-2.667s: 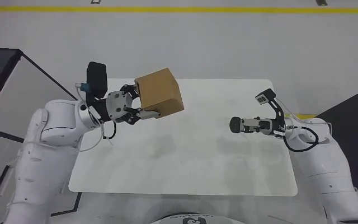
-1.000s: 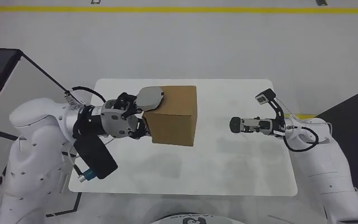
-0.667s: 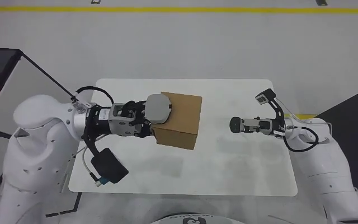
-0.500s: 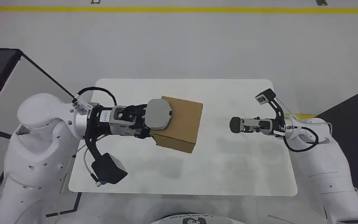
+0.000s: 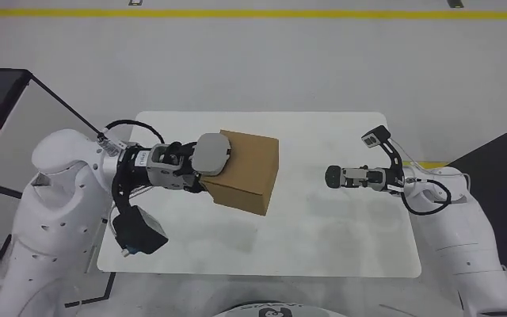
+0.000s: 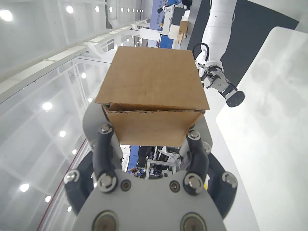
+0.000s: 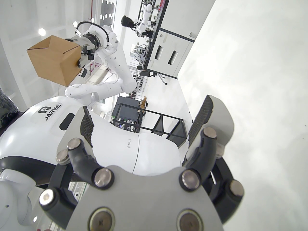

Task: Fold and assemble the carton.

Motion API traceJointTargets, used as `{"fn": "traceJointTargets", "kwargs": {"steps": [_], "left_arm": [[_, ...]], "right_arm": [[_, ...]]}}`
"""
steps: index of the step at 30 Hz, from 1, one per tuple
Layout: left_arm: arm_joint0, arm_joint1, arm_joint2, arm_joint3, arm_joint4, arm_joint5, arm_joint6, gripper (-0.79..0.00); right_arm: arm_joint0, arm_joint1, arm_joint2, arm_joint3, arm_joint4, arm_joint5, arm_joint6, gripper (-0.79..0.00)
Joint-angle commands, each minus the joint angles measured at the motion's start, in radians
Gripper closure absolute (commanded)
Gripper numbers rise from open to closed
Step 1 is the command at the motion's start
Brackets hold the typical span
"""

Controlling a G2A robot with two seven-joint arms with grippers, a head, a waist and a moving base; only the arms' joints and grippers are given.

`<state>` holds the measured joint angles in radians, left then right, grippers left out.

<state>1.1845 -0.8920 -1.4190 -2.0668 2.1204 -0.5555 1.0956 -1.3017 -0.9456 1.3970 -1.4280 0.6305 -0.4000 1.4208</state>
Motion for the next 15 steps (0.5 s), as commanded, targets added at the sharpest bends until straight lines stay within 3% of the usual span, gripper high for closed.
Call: {"fn": "traceJointTargets", "kwargs": {"steps": [1, 15], "left_arm": [[-0.001, 0.001, 0.001, 0.014, -0.019, -0.002, 0.012, 0.000], [-0.007, -0.001, 0.095, 0.139, -0.266, 0.013, 0.182, 0.000]], "right_arm": [[0.000, 0.000, 0.000, 0.000, 0.000, 0.000, 0.000, -0.785], [0.000, 0.000, 0.000, 0.000, 0.000, 0.000, 0.000, -0.785]]}}
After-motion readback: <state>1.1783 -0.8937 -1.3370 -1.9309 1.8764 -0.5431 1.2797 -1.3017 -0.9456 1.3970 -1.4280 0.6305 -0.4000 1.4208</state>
